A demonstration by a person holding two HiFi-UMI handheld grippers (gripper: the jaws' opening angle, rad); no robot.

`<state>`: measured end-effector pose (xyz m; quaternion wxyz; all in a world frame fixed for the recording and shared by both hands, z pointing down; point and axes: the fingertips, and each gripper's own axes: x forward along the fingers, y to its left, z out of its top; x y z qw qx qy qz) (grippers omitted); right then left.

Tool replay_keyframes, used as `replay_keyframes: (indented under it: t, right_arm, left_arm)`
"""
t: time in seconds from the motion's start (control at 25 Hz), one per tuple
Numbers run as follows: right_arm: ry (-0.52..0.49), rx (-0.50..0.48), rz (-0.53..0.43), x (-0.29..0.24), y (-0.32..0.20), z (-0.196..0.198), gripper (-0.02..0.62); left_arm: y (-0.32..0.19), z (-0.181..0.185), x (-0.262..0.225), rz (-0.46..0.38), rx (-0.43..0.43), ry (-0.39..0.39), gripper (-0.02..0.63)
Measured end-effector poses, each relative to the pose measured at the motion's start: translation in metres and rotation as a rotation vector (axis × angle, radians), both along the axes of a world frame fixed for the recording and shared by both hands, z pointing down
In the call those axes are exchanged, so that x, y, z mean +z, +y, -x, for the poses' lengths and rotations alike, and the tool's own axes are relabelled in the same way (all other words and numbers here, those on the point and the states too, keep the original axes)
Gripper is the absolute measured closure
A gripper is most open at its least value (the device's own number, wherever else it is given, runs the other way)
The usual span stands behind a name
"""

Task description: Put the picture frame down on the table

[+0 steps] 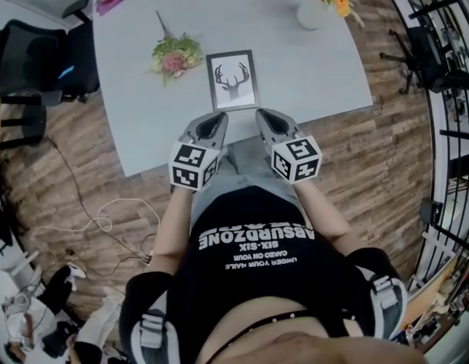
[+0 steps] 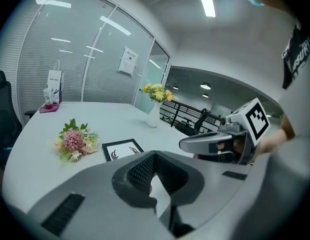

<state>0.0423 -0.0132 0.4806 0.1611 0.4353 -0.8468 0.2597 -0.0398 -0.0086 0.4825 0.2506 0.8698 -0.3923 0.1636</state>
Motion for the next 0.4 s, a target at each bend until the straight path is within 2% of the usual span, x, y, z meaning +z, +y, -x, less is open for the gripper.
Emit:
replay_keyframes:
  t: [0.2,0.4]
  right_arm:
    - [0.031,0.002,-0.006,0.001,0.003,0.003,0.58]
    - [0.043,0.004,-0.011,0.001,0.001,0.004,0.58]
  left_arm:
    - [0.0,0.011,0.002,0.001,-0.041,-0.004,0.591]
    - [-0.003,0.014,0.0,-0.005,-0.037,0.014,0.591]
